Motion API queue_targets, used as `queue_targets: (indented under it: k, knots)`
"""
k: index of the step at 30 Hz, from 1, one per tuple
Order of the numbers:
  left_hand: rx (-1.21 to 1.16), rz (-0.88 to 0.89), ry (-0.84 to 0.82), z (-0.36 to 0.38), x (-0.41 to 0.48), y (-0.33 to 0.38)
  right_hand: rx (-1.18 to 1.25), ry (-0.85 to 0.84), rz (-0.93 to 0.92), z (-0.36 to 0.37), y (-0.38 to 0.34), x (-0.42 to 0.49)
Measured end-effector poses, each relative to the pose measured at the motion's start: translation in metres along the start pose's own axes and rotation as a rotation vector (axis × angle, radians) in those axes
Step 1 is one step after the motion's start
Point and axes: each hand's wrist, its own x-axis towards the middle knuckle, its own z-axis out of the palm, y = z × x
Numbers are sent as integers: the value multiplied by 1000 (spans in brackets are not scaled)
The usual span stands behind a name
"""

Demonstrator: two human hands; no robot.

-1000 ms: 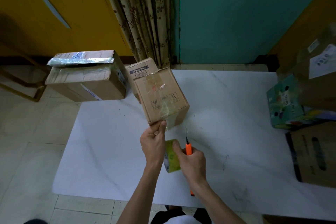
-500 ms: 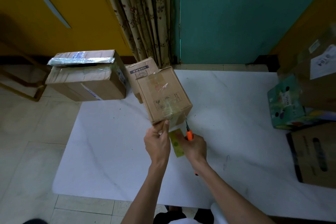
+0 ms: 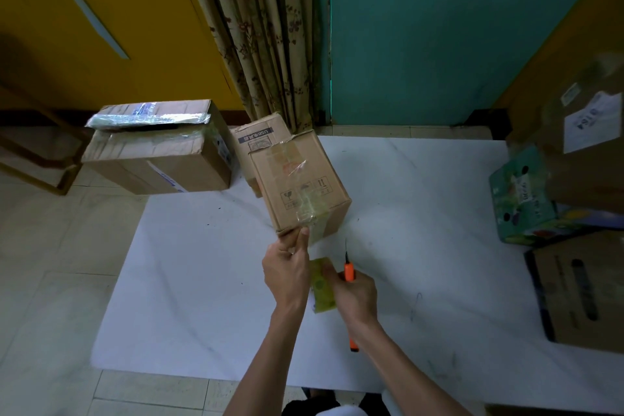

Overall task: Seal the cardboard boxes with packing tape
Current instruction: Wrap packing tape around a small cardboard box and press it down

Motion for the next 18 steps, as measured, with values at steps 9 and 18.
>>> queue_targets:
  k: [9, 18]
  knots:
    - [93, 86, -301, -22, 32, 16, -78, -34, -104, -14, -13, 6]
    - [-20, 33, -435, -35, 34, 8, -503, -101, -568, -35, -9, 19]
